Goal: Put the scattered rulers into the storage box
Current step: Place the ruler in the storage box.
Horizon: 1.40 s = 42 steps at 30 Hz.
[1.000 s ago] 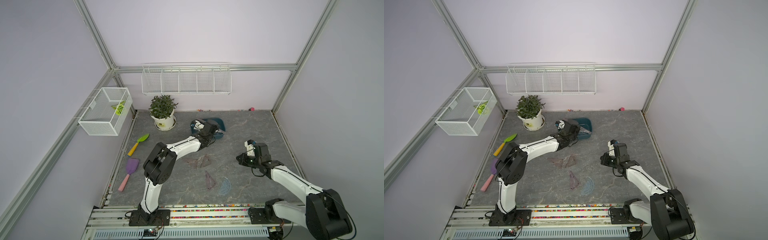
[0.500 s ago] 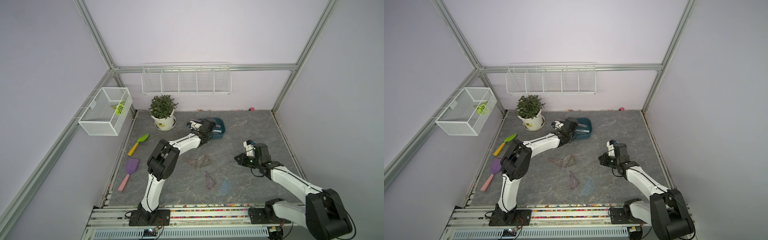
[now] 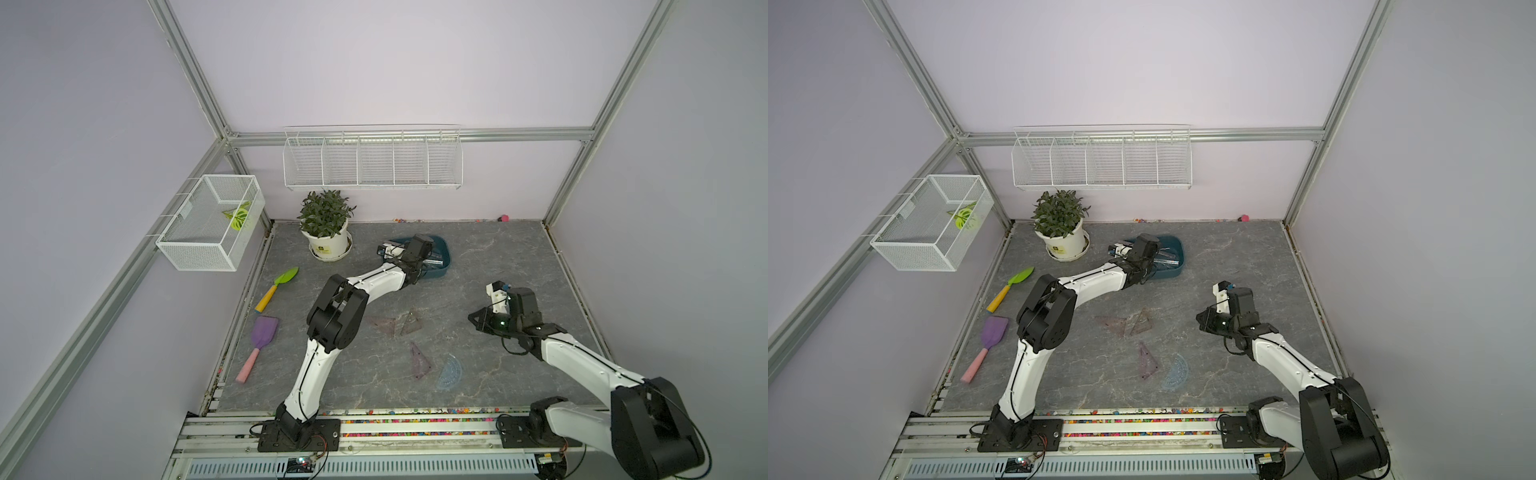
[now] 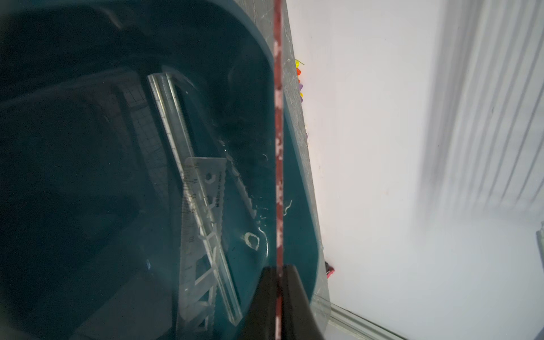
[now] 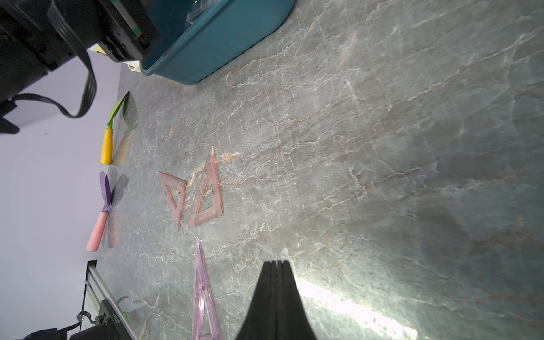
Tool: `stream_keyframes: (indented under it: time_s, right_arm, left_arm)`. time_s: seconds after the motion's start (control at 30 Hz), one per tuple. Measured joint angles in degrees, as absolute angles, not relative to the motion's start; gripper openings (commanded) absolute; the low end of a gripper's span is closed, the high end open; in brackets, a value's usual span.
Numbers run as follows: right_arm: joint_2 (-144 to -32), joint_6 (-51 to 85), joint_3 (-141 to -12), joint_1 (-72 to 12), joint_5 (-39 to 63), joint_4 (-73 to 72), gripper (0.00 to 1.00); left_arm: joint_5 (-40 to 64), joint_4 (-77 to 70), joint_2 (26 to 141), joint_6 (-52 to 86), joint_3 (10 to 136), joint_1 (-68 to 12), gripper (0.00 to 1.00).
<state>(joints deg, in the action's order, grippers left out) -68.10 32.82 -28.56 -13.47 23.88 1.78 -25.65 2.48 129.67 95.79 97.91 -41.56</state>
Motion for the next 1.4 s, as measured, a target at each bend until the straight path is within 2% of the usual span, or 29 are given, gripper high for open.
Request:
stream_keyframes:
  time_s: [0.4,0.63,0.8,0.87,0.93,1.07,1.23,1.4]
  right_arm:
    - [-68.2,33.1,-28.3,-13.5,24.1,1.0,0.00]
    - [-68.2,33.2,-28.1,-13.5,24.1,0.6,0.00]
    - [-67.7,32.1,-28.2,-15.0,23.9,1.3,0.02]
    - [-66.3,31.0,-28.6,-17.5,22.4,3.8,0.06]
    - [-63.9,29.8,-29.3,-21.6,19.4,7.4,0.18]
    - [-58.2,29.5,-29.8,-32.3,10.6,14.6,0.32]
    - [-55.4,33.7,-29.7,-46.1,-0.8,23.7,0.45]
    - [-57.2,40.0,-29.6,-58.9,-10.4,28.7,0.53]
  left_arm:
    - [-23.0,1.9,130.6,96.8,98.0,-41.5,0.36]
    - [-21.6,0.2,130.8,94.8,97.9,-41.6,0.40]
    - [-23.9,-3.2,124.9,84.4,90.6,-43.4,0.41]
    - [-25.8,-3.7,119.9,78.0,86.1,-45.1,0.41]
    - [-28.0,-4.6,113.9,70.9,81.4,-47.4,0.41]
    - [-33.6,-6.2,102.0,59.7,71.8,-51.7,0.44]
    - [-38.1,-2.1,95.1,50.9,65.2,-52.4,0.70]
    - [-41.3,4.7,93.4,47.4,63.4,-52.2,0.80]
